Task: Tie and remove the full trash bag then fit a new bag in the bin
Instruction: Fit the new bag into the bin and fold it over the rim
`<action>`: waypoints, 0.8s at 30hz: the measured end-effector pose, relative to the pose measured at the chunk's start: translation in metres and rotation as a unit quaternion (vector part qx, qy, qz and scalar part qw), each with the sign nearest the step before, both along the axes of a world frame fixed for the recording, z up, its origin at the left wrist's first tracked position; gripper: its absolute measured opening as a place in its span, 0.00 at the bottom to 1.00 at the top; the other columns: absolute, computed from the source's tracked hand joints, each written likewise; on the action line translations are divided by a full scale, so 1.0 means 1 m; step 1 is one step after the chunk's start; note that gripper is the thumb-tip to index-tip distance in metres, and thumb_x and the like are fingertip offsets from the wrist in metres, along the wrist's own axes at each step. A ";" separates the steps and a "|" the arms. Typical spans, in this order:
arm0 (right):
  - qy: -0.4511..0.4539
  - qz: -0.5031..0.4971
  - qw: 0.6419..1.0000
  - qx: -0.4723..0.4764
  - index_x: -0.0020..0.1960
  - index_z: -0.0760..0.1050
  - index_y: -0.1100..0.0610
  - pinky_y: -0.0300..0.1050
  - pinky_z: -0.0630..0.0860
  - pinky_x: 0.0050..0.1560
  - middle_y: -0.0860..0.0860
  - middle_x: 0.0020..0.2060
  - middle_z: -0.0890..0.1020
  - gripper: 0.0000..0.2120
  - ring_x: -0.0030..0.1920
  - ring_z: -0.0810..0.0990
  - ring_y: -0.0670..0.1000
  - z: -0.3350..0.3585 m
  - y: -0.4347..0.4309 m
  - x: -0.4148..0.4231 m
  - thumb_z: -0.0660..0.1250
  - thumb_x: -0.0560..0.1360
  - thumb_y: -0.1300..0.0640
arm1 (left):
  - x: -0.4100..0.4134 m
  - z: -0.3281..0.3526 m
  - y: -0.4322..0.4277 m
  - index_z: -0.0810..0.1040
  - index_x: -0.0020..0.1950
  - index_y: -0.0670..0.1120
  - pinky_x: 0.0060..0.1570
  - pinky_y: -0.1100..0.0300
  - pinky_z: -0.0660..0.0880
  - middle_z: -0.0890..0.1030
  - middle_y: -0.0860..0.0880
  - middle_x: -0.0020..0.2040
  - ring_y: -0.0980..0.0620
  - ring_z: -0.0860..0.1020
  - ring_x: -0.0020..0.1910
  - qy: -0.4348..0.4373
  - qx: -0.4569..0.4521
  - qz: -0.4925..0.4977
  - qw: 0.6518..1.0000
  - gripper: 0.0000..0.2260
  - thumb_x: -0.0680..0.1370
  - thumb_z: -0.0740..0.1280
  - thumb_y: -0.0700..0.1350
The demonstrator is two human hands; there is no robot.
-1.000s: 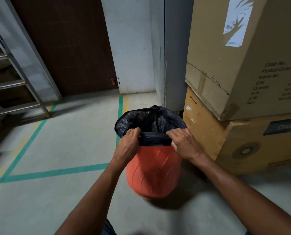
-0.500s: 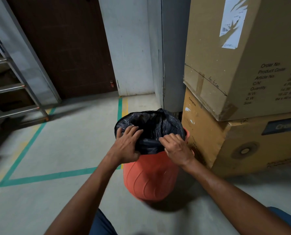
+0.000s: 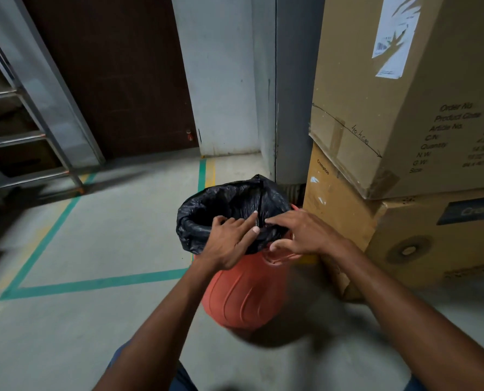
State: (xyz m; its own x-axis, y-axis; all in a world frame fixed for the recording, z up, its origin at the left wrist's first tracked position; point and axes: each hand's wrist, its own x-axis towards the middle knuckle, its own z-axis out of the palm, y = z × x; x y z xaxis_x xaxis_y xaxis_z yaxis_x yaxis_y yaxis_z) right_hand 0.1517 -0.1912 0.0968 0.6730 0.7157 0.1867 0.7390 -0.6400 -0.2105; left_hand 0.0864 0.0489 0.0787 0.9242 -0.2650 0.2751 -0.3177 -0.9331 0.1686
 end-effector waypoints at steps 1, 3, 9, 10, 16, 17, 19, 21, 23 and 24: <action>0.014 -0.002 1.000 -0.011 0.73 0.72 0.45 0.57 0.61 0.77 0.44 0.68 0.79 0.34 0.69 0.74 0.45 0.004 -0.005 0.004 0.72 0.71 0.34 | 0.002 0.001 0.005 0.66 0.80 0.55 0.68 0.47 0.61 0.81 0.53 0.56 0.51 0.75 0.59 0.009 -0.007 0.006 1.000 0.29 0.84 0.40 0.62; 0.012 0.013 1.000 -0.010 0.72 0.74 0.47 0.50 0.66 0.72 0.46 0.67 0.80 0.30 0.67 0.76 0.47 0.009 -0.008 0.009 0.77 0.72 0.43 | 0.005 0.000 0.015 0.71 0.76 0.58 0.67 0.47 0.60 0.81 0.55 0.58 0.52 0.75 0.60 0.021 -0.003 0.010 1.000 0.27 0.85 0.42 0.61; -0.124 0.074 0.989 0.011 0.57 0.84 0.55 0.48 0.78 0.53 0.52 0.50 0.85 0.12 0.49 0.83 0.53 0.008 0.007 0.004 0.74 0.75 0.63 | 0.014 0.001 0.027 0.71 0.74 0.60 0.64 0.48 0.53 0.77 0.58 0.54 0.53 0.70 0.60 0.037 0.009 -0.003 0.999 0.22 0.85 0.46 0.60; -0.146 0.076 0.986 0.039 0.54 0.84 0.55 0.46 0.76 0.50 0.51 0.48 0.84 0.09 0.47 0.82 0.52 0.007 0.009 0.001 0.74 0.74 0.62 | 0.015 0.001 0.027 0.72 0.74 0.59 0.62 0.50 0.52 0.77 0.58 0.55 0.54 0.70 0.61 0.031 -0.007 -0.006 0.999 0.21 0.86 0.47 0.58; -0.094 0.072 0.993 0.021 0.49 0.75 0.49 0.46 0.69 0.56 0.43 0.42 0.80 0.06 0.44 0.77 0.45 -0.009 0.005 -0.008 0.62 0.77 0.48 | 0.014 -0.005 0.023 0.79 0.64 0.56 0.66 0.48 0.53 0.77 0.58 0.52 0.56 0.69 0.56 0.041 -0.168 0.026 0.985 0.21 0.83 0.50 0.60; -0.084 0.059 0.995 -0.004 0.49 0.75 0.49 0.46 0.68 0.59 0.42 0.43 0.80 0.07 0.44 0.78 0.45 -0.012 0.003 -0.007 0.61 0.78 0.47 | 0.014 -0.005 0.023 0.80 0.60 0.57 0.65 0.47 0.54 0.77 0.58 0.50 0.56 0.69 0.54 0.038 -0.156 0.039 0.986 0.25 0.81 0.48 0.66; -0.079 0.021 0.997 -0.017 0.49 0.77 0.48 0.47 0.67 0.61 0.42 0.42 0.82 0.10 0.43 0.78 0.45 -0.017 0.002 -0.005 0.59 0.78 0.45 | 0.014 -0.005 0.021 0.80 0.53 0.56 0.63 0.48 0.57 0.77 0.58 0.45 0.56 0.70 0.52 0.020 -0.125 0.072 0.989 0.29 0.77 0.50 0.75; -0.067 -0.025 0.997 -0.007 0.49 0.78 0.49 0.47 0.68 0.59 0.44 0.40 0.83 0.15 0.41 0.80 0.47 -0.020 0.005 -0.006 0.55 0.80 0.44 | 0.014 -0.007 0.021 0.78 0.47 0.54 0.60 0.50 0.58 0.77 0.57 0.43 0.55 0.70 0.49 -0.006 -0.113 0.102 0.988 0.29 0.73 0.55 0.78; -0.039 -0.070 0.996 0.026 0.50 0.76 0.51 0.48 0.74 0.51 0.48 0.38 0.82 0.13 0.39 0.80 0.52 -0.022 0.008 -0.006 0.56 0.83 0.47 | 0.016 -0.010 0.023 0.78 0.45 0.53 0.59 0.50 0.59 0.77 0.56 0.42 0.54 0.71 0.48 -0.017 -0.109 0.116 0.987 0.28 0.71 0.60 0.77; -0.024 -0.101 0.994 0.046 0.52 0.75 0.51 0.49 0.76 0.46 0.50 0.39 0.82 0.09 0.39 0.81 0.54 -0.022 0.009 -0.005 0.58 0.83 0.49 | 0.016 -0.010 0.025 0.78 0.45 0.53 0.59 0.50 0.59 0.77 0.57 0.42 0.54 0.71 0.48 -0.019 -0.109 0.115 0.987 0.27 0.70 0.61 0.77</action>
